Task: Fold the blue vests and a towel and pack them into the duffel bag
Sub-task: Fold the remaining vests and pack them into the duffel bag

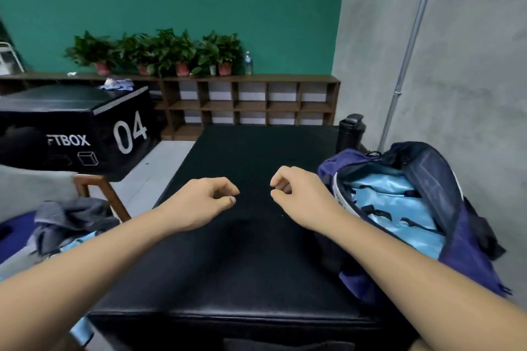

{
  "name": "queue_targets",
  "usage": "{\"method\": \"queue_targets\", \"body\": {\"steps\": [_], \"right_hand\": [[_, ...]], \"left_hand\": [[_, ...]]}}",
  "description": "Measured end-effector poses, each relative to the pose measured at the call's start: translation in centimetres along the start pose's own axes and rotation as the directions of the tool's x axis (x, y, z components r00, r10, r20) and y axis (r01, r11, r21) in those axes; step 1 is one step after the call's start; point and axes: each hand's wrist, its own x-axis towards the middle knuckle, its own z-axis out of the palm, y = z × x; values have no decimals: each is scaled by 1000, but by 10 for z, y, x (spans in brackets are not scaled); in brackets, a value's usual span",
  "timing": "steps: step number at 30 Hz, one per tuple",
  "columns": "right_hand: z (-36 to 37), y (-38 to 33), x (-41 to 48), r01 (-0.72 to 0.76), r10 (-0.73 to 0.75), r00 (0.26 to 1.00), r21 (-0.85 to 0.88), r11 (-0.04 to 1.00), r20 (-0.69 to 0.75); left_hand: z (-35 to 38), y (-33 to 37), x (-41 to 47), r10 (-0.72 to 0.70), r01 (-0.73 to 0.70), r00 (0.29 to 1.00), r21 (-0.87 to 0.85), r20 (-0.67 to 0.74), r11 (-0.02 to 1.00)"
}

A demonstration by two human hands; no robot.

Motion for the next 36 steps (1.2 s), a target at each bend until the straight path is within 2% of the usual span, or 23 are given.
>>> {"method": "queue_targets", "body": {"steps": [4, 9, 17, 20, 26, 33, 36], "right_hand": [[69, -26, -1, 6, -14, 995, 75, 997, 97], [143, -52, 1, 58, -74, 976, 86, 995, 205], [222, -71, -5, 160, -145, 966, -51, 986, 216], [231, -72, -10, 202, -174, 968, -149, 968, 183], [230, -70, -14, 210, -177, 969, -194, 958, 174], [235, -65, -14, 213, -184, 970, -194, 958, 159], [237, -64, -14, 208, -179, 972, -199, 958, 154]], "left_hand": [[-19, -57, -30, -87, 88, 996, 25, -30, 996], [-42, -122, -64, -191, 197, 975, 37, -114, 980], [-56, -220, -102, -399, 385, 895, -103, -202, 917], [-58, -258, -113, -458, 454, 863, -72, -214, 888], [-57, -333, -135, -529, 568, 818, 171, -225, 805], [-52, -420, -171, -680, 732, 681, 243, -271, 636], [-50, -430, -183, -677, 740, 672, 260, -300, 620]]}}
